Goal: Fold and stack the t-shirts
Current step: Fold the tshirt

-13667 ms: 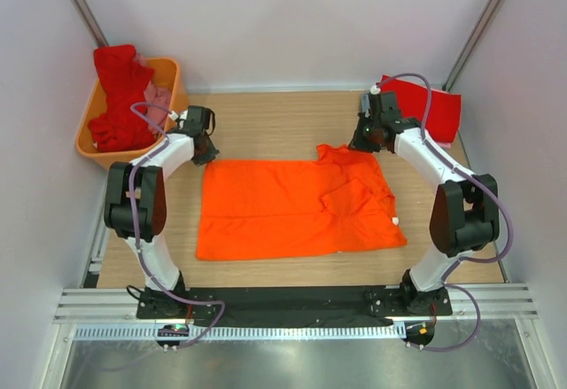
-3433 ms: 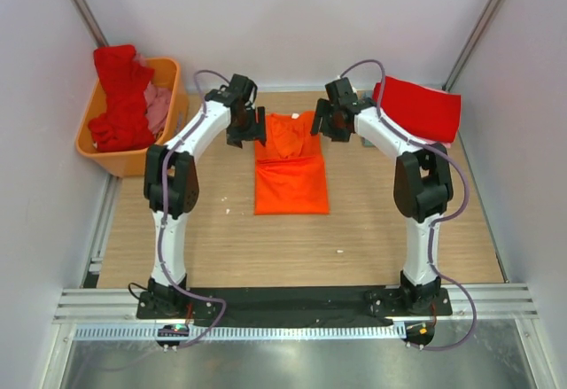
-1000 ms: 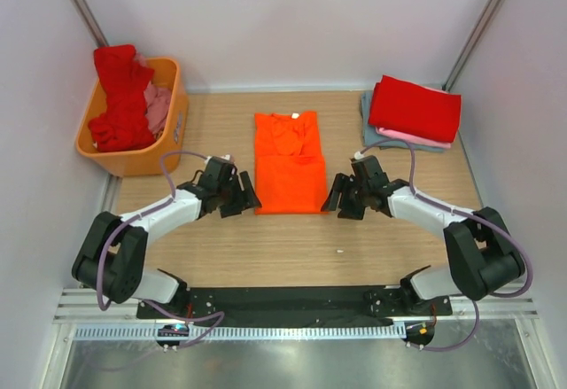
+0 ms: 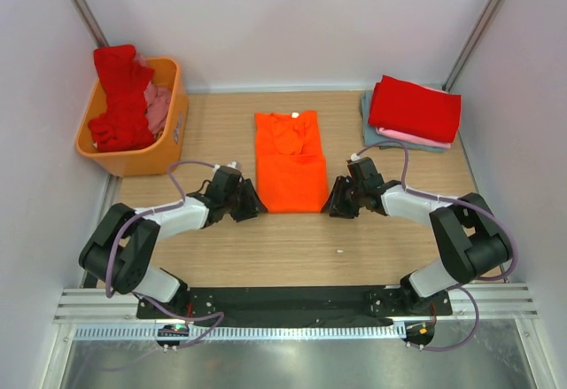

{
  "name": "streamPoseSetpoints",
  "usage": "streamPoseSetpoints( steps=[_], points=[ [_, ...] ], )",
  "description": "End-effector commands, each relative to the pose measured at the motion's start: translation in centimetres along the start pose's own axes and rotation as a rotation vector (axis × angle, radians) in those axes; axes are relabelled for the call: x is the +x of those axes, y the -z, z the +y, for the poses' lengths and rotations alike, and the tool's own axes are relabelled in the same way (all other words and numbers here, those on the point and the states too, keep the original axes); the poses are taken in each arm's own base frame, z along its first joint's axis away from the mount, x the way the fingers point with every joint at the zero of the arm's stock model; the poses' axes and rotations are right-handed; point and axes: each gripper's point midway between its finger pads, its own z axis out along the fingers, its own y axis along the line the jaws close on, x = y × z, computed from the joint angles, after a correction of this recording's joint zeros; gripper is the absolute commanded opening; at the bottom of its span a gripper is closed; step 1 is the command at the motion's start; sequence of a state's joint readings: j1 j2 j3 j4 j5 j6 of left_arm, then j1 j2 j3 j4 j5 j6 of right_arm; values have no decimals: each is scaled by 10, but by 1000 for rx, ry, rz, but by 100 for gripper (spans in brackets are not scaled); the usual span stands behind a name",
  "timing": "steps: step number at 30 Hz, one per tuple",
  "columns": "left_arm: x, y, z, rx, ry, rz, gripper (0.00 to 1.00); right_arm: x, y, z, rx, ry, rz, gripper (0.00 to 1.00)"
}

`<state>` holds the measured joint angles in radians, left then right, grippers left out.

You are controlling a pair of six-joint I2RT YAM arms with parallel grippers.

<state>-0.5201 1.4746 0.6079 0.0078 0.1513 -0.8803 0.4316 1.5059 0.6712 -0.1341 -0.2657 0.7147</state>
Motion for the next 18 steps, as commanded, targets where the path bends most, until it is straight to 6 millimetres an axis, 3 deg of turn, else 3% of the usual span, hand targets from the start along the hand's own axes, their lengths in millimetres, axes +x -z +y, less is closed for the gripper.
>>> streamPoseSetpoints(
  steps=[1,10,13,18],
  points=[
    [0,-6,6,-26,-10,-9,43,-4,-3,3,-13,-6,-15,39],
    [0,-7,12,-48,-19,-24,48,-7,-6,3,-12,-4,-18,38],
    [1,-9,14,-48,-20,-24,44,-8,-7,3,-10,0,-16,38],
    [2,-13,15,-42,-24,-24,24,-10,-8,4,-9,2,-19,31]
  ],
)
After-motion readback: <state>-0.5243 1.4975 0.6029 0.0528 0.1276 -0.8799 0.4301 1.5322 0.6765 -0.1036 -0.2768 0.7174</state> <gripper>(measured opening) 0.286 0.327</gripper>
